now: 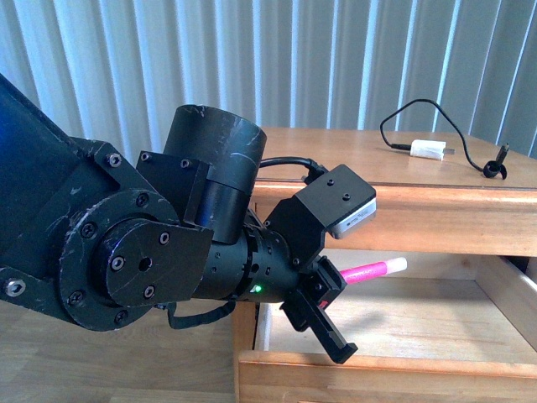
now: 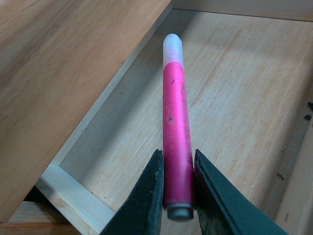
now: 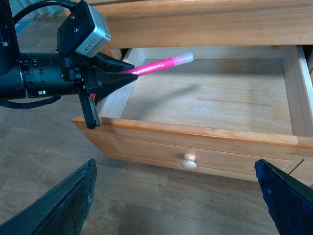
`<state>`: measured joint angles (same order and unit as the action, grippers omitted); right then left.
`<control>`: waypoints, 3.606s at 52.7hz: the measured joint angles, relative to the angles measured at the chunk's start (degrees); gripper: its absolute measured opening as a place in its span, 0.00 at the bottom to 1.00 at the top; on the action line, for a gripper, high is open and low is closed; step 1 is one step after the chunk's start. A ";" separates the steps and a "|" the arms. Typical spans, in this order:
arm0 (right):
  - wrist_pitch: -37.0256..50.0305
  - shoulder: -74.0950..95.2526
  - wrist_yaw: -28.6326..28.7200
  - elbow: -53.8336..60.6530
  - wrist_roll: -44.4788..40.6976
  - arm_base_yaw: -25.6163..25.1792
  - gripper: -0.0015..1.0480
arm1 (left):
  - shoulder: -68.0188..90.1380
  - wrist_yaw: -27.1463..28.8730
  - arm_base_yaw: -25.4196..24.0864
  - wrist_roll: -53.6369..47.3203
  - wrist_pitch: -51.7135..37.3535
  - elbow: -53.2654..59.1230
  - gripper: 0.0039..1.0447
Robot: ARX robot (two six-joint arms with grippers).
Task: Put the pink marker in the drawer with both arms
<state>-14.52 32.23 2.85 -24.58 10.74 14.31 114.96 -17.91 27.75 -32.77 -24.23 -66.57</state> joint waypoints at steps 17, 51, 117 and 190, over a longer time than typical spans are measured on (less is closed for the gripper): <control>0.00 0.00 0.00 0.00 0.00 0.00 0.92 | -5.25 10.58 -1.90 4.98 -6.03 8.52 0.83; 0.00 0.00 0.00 0.00 0.00 0.00 0.92 | -53.64 27.10 -17.77 25.66 -11.61 46.34 0.95; 0.00 0.00 0.00 0.04 0.02 0.00 0.92 | -104.37 18.03 -27.61 33.18 13.42 65.29 0.04; 21.88 44.41 -4.79 1.55 -7.56 -6.67 0.92 | -114.71 17.90 -27.61 33.03 24.11 65.26 0.95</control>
<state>7.35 76.64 -1.93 -23.03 3.18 7.64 0.25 -0.01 0.14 0.25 -0.12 -1.30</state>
